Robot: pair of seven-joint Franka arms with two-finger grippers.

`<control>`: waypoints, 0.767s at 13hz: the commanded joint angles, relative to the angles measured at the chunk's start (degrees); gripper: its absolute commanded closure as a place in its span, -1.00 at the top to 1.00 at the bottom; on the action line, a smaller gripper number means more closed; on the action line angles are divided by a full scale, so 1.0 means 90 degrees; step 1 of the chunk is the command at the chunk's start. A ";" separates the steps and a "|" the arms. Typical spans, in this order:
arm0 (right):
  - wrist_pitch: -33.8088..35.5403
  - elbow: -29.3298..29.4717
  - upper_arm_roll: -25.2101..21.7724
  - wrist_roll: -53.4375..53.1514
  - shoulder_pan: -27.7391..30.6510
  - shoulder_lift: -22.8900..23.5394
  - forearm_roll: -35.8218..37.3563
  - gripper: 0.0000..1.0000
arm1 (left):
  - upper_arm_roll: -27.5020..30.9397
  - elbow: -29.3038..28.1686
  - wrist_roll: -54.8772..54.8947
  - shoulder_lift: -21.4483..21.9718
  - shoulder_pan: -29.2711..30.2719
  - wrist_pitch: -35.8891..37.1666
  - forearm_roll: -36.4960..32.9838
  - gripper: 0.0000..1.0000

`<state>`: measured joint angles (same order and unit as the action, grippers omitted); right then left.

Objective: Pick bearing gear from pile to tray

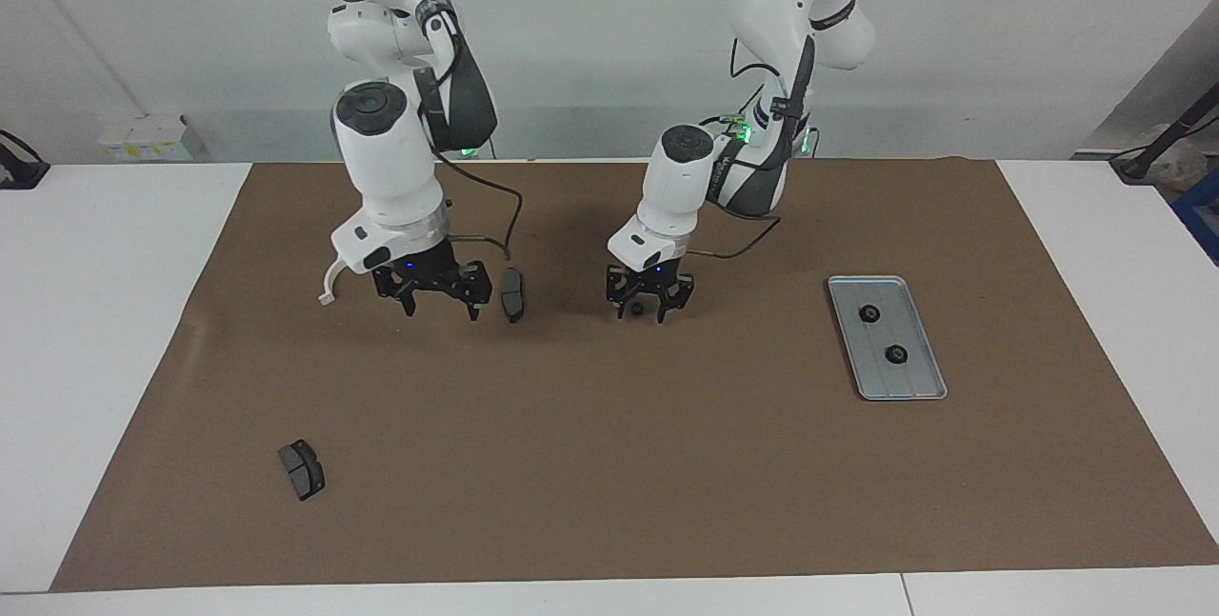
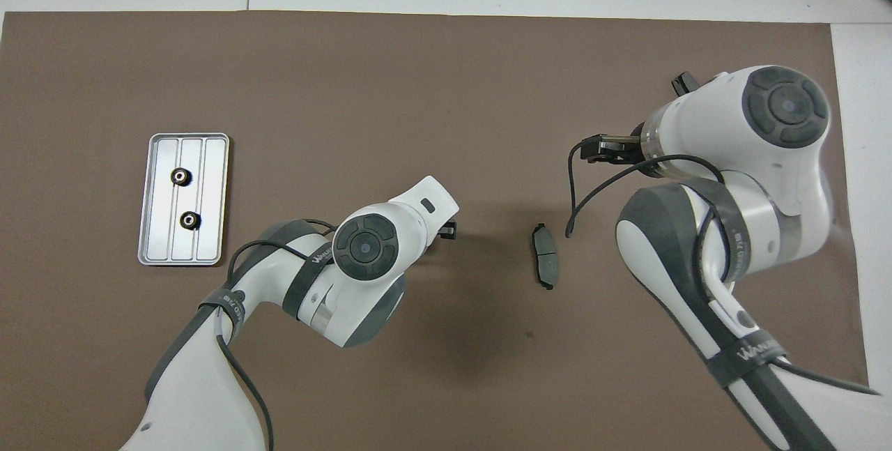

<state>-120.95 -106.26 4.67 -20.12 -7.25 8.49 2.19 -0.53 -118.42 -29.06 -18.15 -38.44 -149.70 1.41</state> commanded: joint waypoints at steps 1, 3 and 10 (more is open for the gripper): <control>0.0623 0.0272 0.0067 0.0409 0.0316 -0.0346 -0.0145 1.00 | 0.0137 -0.0162 0.0006 0.0132 -0.0231 0.0342 0.0019 0.24; 0.1151 0.0633 0.0057 0.0730 0.0589 -0.0513 -0.0136 1.00 | 0.0127 -0.0172 0.0035 0.0152 -0.0231 0.0490 0.0019 0.15; 0.2597 0.1017 0.0047 0.2320 0.0844 -0.1088 -0.0136 1.00 | 0.0127 -0.0163 0.0035 0.0171 -0.0319 0.0637 0.0019 -0.34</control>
<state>-100.10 -96.18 4.69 -4.41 -0.33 0.64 2.14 -0.25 -118.86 -28.89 -17.61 -40.05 -144.91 1.36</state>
